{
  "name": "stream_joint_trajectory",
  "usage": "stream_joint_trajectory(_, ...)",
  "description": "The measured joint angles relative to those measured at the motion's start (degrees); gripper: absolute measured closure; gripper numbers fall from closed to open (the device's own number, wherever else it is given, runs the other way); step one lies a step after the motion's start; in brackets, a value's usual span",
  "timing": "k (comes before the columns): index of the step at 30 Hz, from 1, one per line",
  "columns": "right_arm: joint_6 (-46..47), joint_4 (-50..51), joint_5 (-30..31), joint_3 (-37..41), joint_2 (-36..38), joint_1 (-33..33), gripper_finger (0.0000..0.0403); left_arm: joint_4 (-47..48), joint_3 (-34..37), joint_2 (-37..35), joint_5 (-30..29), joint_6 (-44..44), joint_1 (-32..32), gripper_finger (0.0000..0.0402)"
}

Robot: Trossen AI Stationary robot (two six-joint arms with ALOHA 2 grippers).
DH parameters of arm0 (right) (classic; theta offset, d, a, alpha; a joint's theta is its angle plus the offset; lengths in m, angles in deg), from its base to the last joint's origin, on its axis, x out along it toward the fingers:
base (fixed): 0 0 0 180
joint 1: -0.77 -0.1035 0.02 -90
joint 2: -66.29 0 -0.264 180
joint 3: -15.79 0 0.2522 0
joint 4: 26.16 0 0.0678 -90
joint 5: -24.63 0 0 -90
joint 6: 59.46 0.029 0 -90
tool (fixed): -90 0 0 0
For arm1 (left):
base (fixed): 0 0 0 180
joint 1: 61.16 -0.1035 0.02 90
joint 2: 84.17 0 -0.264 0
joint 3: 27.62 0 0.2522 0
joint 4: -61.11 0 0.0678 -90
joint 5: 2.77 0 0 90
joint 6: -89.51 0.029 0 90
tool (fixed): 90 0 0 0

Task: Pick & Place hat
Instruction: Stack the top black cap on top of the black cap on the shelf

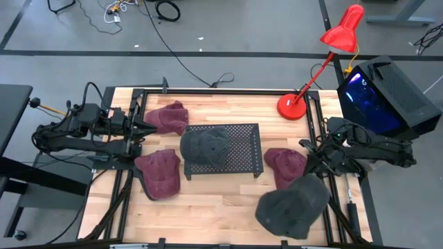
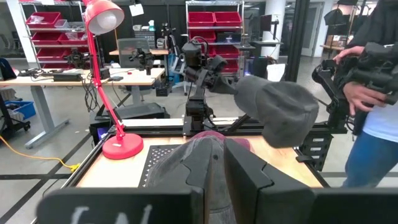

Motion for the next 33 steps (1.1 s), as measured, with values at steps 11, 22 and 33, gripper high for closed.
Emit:
stream_joint_trajectory(11,-7.0,3.5,9.4,0.0,0.0,0.0,0.0399,0.0,0.0,0.0,0.0,0.0,0.0,0.0353)
stream_joint_trajectory(22,-7.1,4.2,15.8,0.0,0.0,0.0,0.0398,0.0,0.0,0.0,0.0,0.0,0.0,0.0353)
stream_joint_trajectory(33,-5.9,4.7,15.7,0.0,0.0,0.0,0.0398,0.0,0.0,0.0,0.0,0.0,0.0,0.0353)
